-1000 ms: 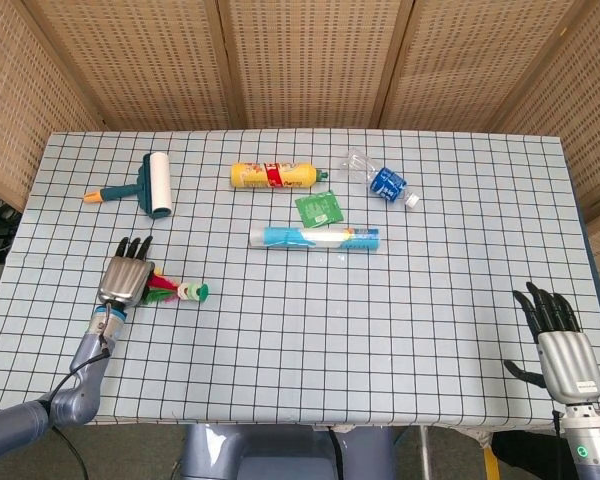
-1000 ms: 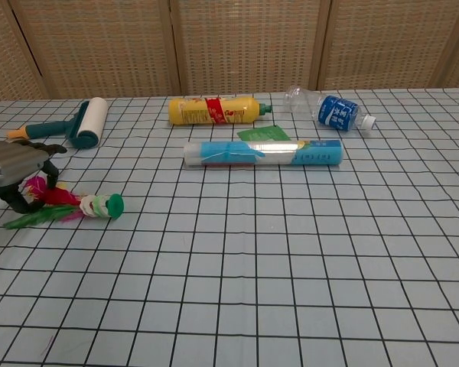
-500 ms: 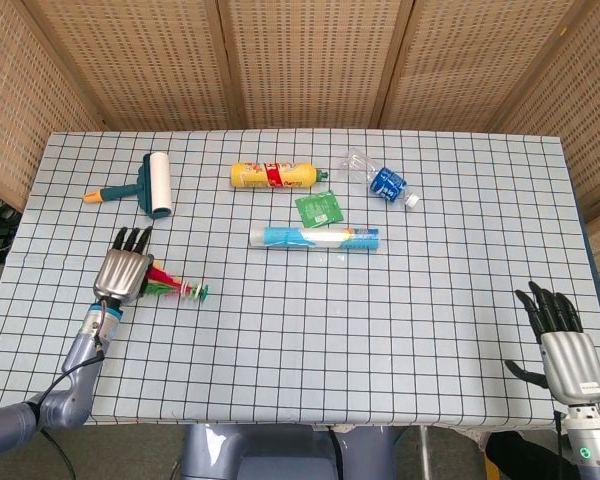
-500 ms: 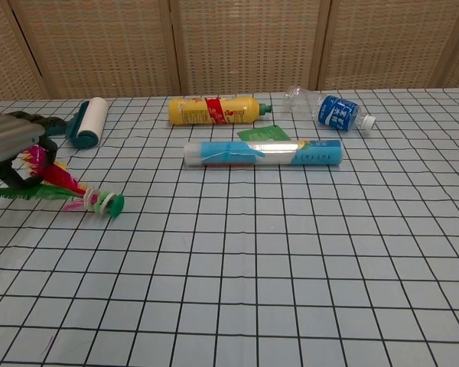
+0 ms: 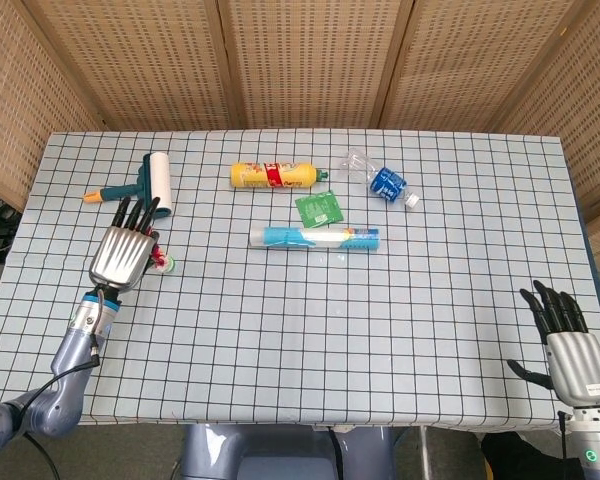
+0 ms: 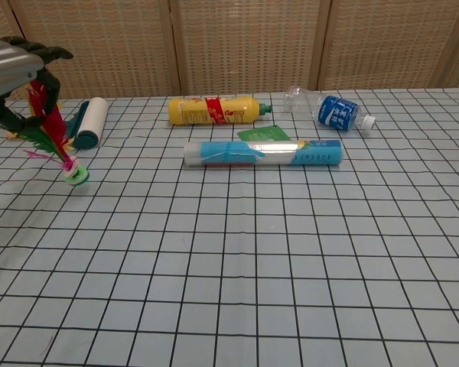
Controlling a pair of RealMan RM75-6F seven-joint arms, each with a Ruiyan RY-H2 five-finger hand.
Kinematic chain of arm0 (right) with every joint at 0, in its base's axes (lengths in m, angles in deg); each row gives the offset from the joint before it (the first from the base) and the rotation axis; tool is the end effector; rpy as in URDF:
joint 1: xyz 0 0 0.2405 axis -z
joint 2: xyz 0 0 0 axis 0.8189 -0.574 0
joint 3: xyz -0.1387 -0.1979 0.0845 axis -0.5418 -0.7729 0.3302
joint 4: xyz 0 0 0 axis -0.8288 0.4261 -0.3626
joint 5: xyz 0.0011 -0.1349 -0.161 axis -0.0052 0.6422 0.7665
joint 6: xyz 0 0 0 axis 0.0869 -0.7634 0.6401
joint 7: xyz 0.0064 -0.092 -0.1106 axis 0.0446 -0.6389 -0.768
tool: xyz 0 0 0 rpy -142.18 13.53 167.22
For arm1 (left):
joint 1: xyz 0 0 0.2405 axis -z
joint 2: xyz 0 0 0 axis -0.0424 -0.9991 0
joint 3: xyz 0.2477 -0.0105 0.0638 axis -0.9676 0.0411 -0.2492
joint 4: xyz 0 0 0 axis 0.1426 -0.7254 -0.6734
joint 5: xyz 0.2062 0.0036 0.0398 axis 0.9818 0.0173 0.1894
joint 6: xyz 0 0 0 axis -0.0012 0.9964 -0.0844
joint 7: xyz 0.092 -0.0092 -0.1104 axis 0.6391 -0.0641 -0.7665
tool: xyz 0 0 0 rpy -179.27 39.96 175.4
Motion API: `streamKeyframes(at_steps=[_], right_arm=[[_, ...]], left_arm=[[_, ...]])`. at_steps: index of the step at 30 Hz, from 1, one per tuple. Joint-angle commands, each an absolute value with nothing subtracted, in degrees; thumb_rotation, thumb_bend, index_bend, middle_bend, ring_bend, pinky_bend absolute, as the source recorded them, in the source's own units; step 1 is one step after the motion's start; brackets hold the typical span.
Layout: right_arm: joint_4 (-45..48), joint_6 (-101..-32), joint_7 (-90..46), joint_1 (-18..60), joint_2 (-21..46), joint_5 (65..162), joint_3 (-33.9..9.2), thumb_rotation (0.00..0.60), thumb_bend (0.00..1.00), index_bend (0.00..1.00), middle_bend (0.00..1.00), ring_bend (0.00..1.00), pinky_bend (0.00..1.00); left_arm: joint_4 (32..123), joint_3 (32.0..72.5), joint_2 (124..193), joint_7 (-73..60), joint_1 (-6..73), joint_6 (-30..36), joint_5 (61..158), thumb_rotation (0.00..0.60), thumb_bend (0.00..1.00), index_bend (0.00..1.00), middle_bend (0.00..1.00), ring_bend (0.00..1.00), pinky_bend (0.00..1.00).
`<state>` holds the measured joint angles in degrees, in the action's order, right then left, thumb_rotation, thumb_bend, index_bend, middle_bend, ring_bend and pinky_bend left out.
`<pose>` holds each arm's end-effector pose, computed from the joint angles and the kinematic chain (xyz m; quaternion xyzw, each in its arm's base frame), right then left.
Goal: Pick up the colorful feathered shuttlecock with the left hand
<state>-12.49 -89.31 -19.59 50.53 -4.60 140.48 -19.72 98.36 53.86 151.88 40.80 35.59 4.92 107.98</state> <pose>-0.3123 -0.1793 0.1549 0.5968 -0.3773 0.4180 0.5716 -0.1828 0.3440 0.0715 -0.7410 -0.2013 -0.2526 0.5887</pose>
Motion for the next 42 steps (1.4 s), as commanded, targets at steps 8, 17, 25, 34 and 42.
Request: streamKeyframes(at_steps=[8, 17, 25, 34, 42], right_arm=[[-12.5, -89.3, -19.3, 50.6, -4.7, 140.5, -19.7, 0.6, 0.11, 0.0, 0.0, 0.0, 0.05], [-12.5, -89.1, -19.8, 50.5, -4.5, 140.5, -19.7, 0.6, 0.1, 0.0, 0.0, 0.0, 0.05], [-12.6, -89.4, -19.6, 50.6, -4.6, 140.6, -19.7, 0.6, 0.11, 0.0, 0.0, 0.0, 0.05], [-12.2, -89.5, -19.8, 50.5, -4.4, 140.9, -19.8, 0.6, 0.1, 0.0, 0.0, 0.0, 0.05], [-12.9, -89.9, -21.8, 50.6, -4.1, 141.5, -20.0, 0.6, 0.11, 0.0, 0.0, 0.0, 0.05]], left_arm=[[97.9, 52.7, 153.0, 42.5, 36.4, 5.3, 106.9, 0.6, 0.47, 0.6, 0.0, 0.0, 0.0], [97.5, 52.0, 153.2, 43.3, 36.8, 5.3, 106.4, 0.6, 0.32, 0.44, 0.0, 0.0, 0.0], [97.5, 51.4, 154.3, 46.3, 37.5, 6.1, 105.7, 0.6, 0.19, 0.09, 0.0, 0.0, 0.0], [104.9, 53.2, 149.3, 33.7, 32.5, 15.8, 114.4, 0.6, 0.19, 0.03, 0.0, 0.0, 0.0], [106.6, 46.1, 143.9, 23.5, 22.6, 25.4, 127.5, 0.6, 0.19, 0.03, 0.0, 0.0, 0.0]])
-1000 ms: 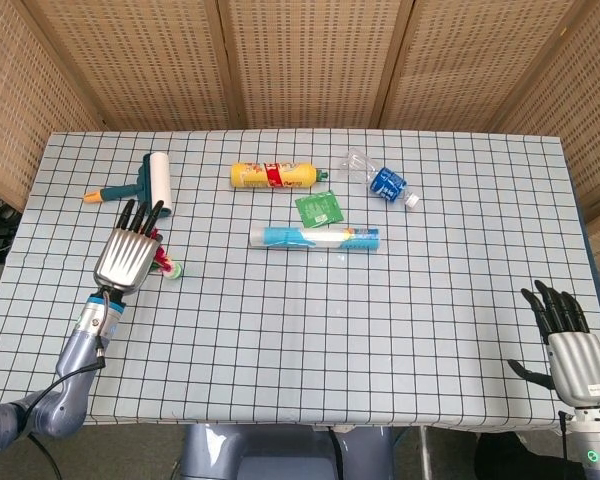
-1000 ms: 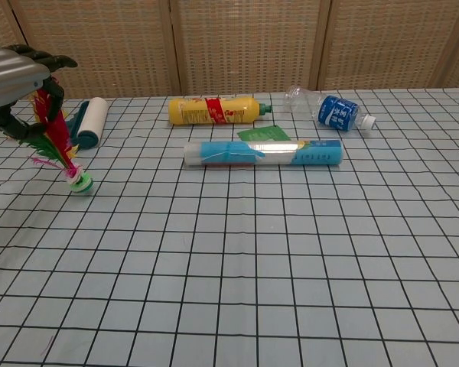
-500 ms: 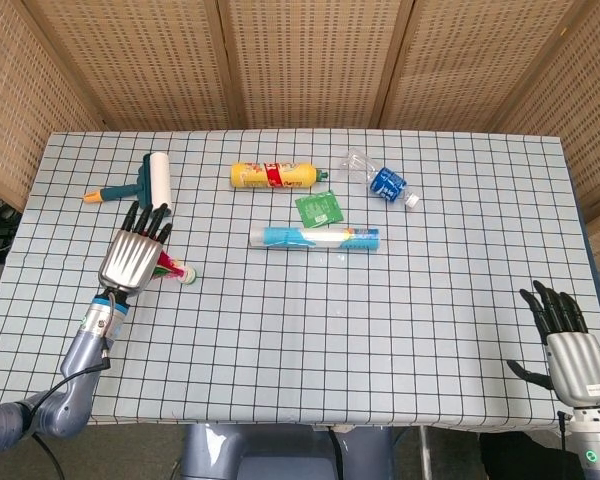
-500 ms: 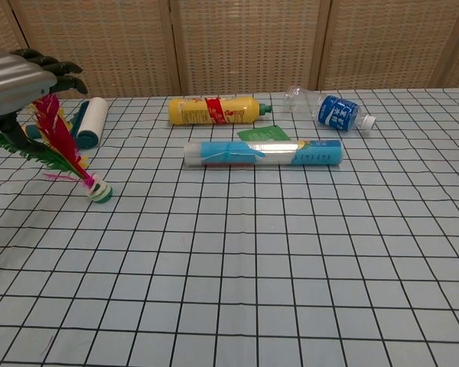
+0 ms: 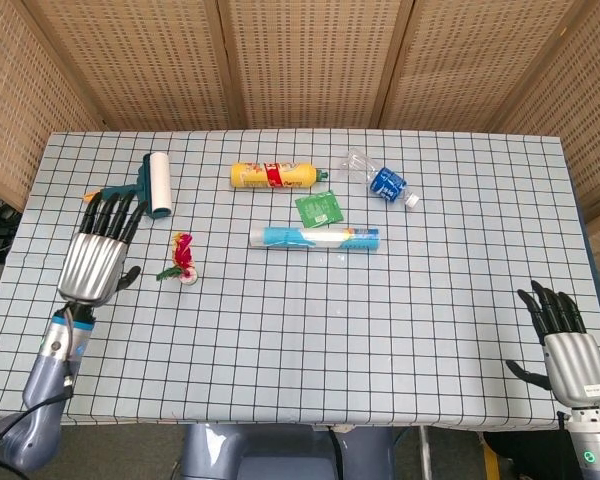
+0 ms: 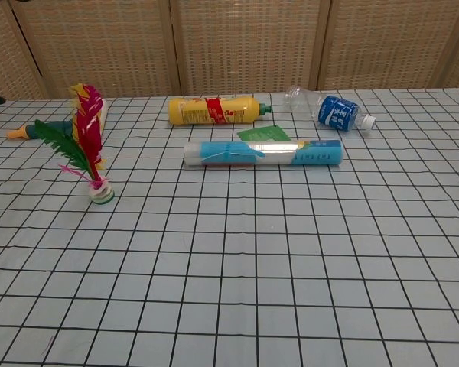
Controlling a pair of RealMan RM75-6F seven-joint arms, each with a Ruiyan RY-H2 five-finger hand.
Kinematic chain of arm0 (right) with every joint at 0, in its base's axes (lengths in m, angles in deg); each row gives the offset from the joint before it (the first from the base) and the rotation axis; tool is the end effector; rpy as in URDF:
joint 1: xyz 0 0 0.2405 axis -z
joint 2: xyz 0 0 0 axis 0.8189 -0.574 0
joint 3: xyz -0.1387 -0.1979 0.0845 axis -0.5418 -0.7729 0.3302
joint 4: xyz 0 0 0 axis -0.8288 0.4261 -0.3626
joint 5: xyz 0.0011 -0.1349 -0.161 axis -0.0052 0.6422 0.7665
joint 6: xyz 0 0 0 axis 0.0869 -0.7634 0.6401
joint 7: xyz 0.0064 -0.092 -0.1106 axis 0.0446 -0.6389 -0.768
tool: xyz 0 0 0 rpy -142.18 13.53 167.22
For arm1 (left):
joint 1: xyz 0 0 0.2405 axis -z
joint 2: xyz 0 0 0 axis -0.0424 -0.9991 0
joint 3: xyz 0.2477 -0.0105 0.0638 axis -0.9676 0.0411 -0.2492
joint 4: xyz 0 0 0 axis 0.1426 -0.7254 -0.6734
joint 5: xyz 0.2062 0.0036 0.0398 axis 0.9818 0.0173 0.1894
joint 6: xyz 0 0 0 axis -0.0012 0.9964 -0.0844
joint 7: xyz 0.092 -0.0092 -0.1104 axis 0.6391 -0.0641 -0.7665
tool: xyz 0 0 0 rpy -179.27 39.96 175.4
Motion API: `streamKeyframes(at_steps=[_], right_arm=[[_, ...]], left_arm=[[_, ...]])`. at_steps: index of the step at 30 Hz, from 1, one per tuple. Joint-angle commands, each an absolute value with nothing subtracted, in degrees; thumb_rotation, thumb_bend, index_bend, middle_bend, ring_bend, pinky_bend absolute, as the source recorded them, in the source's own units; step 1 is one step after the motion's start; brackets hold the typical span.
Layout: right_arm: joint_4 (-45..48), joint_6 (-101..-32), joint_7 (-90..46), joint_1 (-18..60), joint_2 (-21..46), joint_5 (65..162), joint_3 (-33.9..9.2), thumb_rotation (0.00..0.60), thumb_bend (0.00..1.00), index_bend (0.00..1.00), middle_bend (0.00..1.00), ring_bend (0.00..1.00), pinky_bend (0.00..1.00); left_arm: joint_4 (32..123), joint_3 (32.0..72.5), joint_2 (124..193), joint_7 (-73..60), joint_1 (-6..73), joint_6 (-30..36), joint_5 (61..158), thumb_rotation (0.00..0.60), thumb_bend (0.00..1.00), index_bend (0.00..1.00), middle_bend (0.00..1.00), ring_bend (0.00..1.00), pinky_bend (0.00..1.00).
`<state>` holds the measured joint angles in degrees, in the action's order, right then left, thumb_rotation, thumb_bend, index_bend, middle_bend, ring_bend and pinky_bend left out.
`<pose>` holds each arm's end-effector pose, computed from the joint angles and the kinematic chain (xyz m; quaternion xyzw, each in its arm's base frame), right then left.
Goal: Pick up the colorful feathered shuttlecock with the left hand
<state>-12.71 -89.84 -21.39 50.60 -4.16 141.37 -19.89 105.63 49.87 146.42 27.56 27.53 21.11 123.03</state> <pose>-0.3087 -0.1780 0.1519 0.6038 -0.3666 0.4164 0.5724 -0.1860 0.2925 0.1175 -0.6780 -0.2025 -0.3791 0.5964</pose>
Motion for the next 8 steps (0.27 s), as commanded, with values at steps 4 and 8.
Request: streamKeyframes(at_steps=[4, 8], right_arm=[[-12.9, -89.7, -23.6, 50.6, -3.7, 141.3, -20.0, 0.6, 0.1, 0.0, 0.0, 0.0, 0.05], [-12.9, -89.5, -25.1, 50.6, -3.3, 141.3, -20.1, 0.6, 0.1, 0.0, 0.0, 0.0, 0.05]], left_arm=[[103.6, 41.6, 144.7, 20.1, 17.0, 28.1, 129.2, 0.6, 0.19, 0.03, 0.0, 0.0, 0.0], [100.0, 39.3, 146.4, 17.6, 12.4, 29.7, 128.7, 0.6, 0.19, 0.03, 0.0, 0.0, 0.0]])
